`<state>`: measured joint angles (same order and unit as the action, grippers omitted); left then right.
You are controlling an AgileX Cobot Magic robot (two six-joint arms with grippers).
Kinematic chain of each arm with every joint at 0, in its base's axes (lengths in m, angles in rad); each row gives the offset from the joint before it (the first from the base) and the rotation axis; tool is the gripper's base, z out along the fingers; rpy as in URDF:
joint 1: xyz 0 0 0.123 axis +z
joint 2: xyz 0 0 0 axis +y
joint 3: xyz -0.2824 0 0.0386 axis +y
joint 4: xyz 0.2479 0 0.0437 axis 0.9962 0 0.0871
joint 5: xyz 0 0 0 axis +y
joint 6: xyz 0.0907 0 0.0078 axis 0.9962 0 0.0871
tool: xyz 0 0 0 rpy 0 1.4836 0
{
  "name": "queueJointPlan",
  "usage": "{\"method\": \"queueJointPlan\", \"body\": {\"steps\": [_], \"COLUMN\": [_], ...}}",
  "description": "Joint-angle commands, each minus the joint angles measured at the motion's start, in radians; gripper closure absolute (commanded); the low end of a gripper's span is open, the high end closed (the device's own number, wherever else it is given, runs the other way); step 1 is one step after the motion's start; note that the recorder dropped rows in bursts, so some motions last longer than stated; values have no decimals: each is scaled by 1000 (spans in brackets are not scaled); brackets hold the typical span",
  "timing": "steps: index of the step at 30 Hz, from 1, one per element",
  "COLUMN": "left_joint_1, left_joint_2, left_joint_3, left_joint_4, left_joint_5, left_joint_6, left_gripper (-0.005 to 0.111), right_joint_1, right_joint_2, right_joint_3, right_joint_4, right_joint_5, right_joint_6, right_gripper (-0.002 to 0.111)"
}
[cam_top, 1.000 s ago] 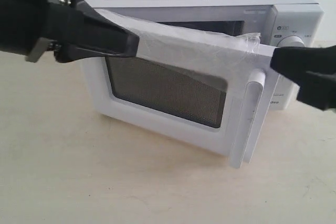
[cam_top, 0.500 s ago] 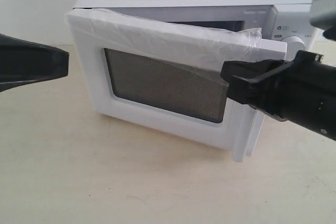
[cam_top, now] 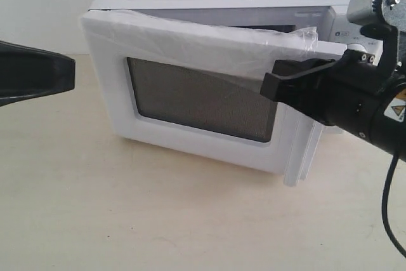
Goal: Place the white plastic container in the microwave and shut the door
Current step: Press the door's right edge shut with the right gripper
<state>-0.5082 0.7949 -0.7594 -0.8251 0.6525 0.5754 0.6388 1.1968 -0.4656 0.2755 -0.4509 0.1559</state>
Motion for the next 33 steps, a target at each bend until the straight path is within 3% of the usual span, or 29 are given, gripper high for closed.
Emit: {"method": "queueJointPlan", "body": {"steps": [1,13,17,22,33], "left_joint_1": [-4,-4,-4,-4,-4], "left_joint_2": [-5,-9,-9,-9,-9], "left_joint_3": [5,5,5,5,5], "left_joint_4": [3,-1,-5,-7,-7], "left_joint_5": [1,3,3,10,14], "left_joint_6": [-10,-17,-21,-21,-21], "left_gripper": [102,102,102,102,102], "right_joint_1": [-1,-1,-1,-1,-1], "right_joint_2": [2,7,92,213,269], "right_joint_3": [-5,-25,-72,-82,-134], "right_joint_4": [115,168,164,194,226], "right_joint_5": [-22,-115,-107,-240,-283], "right_joint_6": [-156,-210,-210,-209,-231], "right_gripper": [108,108,108,108,108]}}
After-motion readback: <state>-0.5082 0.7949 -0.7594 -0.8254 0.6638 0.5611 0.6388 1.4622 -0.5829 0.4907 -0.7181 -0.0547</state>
